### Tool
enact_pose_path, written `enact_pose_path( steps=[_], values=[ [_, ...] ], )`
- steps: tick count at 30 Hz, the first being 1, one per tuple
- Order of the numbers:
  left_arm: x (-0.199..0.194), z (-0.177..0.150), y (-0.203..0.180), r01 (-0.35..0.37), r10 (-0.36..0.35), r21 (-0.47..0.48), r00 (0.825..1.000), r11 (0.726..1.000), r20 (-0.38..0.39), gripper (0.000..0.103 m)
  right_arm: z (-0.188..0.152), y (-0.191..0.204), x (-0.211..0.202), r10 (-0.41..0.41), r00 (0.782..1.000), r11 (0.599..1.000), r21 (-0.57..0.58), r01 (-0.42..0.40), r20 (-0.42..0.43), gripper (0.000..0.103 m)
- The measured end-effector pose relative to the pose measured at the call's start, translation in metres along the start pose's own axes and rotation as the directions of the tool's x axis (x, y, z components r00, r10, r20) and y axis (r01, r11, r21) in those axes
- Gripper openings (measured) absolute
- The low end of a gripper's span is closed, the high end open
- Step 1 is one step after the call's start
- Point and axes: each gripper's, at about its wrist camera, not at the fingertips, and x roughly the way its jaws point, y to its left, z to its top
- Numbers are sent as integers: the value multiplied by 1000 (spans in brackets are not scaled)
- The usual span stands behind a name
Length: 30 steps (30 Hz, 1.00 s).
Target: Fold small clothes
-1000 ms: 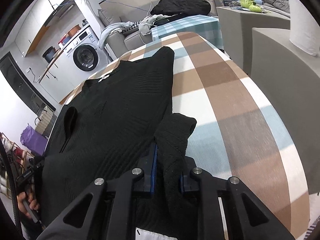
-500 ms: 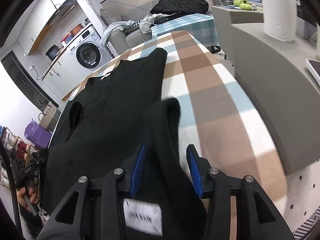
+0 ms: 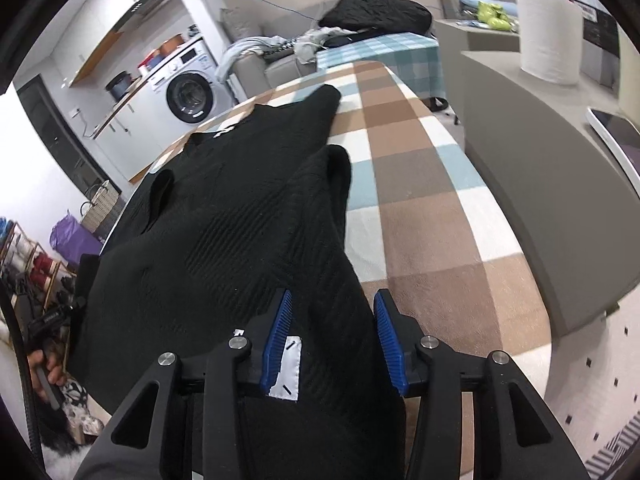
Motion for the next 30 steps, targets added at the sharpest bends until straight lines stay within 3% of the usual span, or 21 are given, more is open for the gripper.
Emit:
enact_pose_path(
  steps=[2,3,4,10,14,17,24,30],
  values=[
    [-7,2,-1,3,-3,4,1000,1000,21,6,0,1,4,3,1000,1000,-12,-3,-5,29],
    [-11,2,-2,4,-4,8,999,1000,34,5,0,2,5,-1,1000,1000,-26,1,-4,11],
    [-17,2,-3,6,-6,13,999,1000,48,5,0,5,3,10,1000,999,-43,-10,0,5],
    [-49,16,-7,19,-23,25,989,1000,148,4,13,20,-41,90,982,992,-103,-73,164,4],
    [-56,41,-9,24,-27,17,977,1000,209,4,33,27,-56,88,957,995,-78,-69,277,4],
    [-51,66,-11,28,-30,11,970,1000,240,4,52,29,-51,74,948,997,-41,-64,310,4],
    [9,124,-11,47,-48,5,984,999,170,4,92,24,-1,0,967,997,78,-20,255,4],
    [65,135,-8,16,-15,-17,998,1000,69,5,104,12,45,-51,989,990,141,31,141,5]
  ],
)
